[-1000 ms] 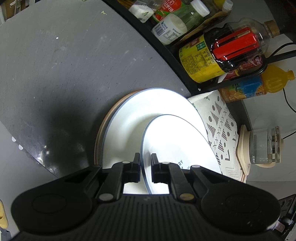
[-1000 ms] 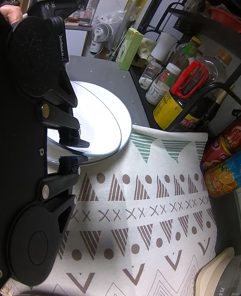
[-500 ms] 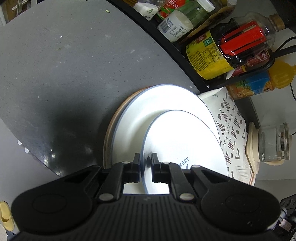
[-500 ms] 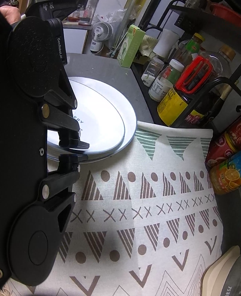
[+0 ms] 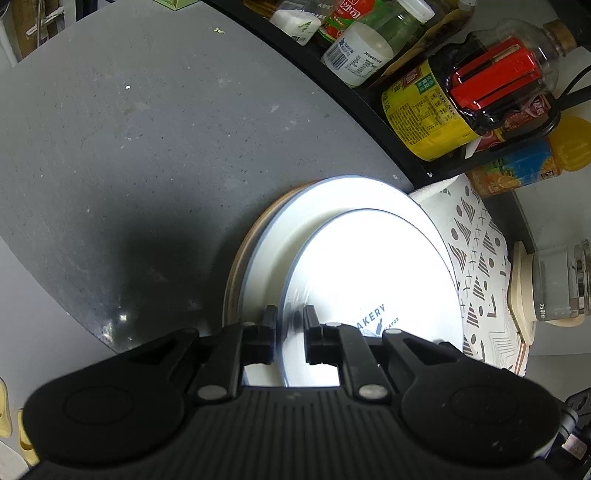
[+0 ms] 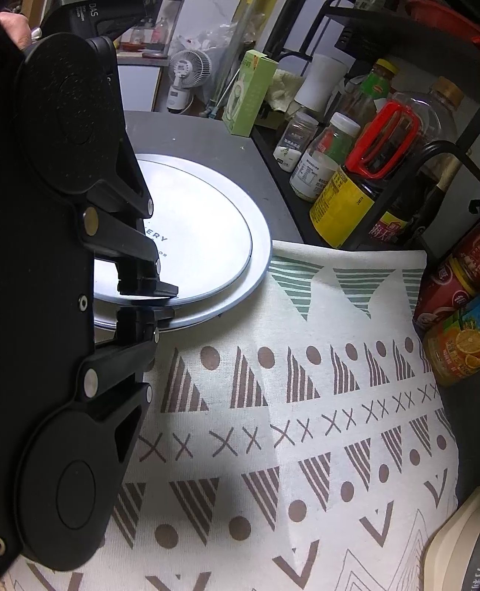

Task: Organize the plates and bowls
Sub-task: 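Lower the 'BAKERY' plate onto the stacked white plates with both tools, then open both tools and move them toward the red bowl stack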

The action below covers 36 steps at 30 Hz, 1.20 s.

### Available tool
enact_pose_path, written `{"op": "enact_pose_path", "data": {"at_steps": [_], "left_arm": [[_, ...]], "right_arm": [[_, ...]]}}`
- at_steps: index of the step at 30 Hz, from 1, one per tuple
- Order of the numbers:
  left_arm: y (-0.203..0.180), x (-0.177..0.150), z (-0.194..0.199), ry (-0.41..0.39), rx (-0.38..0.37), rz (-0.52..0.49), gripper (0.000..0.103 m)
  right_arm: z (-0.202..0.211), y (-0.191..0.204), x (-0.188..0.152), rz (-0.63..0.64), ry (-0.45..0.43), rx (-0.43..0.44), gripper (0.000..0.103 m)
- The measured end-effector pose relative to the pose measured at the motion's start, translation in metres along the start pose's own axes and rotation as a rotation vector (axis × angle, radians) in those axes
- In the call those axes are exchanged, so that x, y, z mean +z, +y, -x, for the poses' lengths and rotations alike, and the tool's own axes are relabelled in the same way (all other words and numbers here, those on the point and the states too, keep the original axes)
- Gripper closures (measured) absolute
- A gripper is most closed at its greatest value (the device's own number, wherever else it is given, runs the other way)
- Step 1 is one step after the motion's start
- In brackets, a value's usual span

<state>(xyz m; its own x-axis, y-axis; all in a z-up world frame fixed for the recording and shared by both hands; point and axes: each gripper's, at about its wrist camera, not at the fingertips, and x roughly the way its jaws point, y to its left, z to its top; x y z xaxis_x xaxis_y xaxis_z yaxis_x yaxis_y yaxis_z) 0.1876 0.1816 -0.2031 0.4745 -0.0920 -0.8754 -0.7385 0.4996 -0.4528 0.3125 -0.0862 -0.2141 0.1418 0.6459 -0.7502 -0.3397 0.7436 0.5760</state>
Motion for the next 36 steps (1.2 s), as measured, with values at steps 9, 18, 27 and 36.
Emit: {"op": "enact_pose_path", "data": {"at_steps": [9,18,27,36], "left_arm": [[-0.001,0.011,0.027,-0.06,0.011,-0.012,0.09],[0.011,0.012,0.03,-0.087,0.055,0.005,0.09],[0.013,0.013,0.029,-0.1,0.042,0.01,0.089],[0.011,0.012,0.03,-0.094,0.05,0.017,0.089]], "right_arm": [[-0.004,0.004,0.001,0.006,-0.009,-0.011,0.098],[-0.009,0.01,0.001,0.027,0.0,-0.038,0.097],[0.004,0.013,0.003,0.007,0.012,-0.041,0.088],[0.024,0.001,0.007,0.001,-0.037,-0.065,0.086]]}}
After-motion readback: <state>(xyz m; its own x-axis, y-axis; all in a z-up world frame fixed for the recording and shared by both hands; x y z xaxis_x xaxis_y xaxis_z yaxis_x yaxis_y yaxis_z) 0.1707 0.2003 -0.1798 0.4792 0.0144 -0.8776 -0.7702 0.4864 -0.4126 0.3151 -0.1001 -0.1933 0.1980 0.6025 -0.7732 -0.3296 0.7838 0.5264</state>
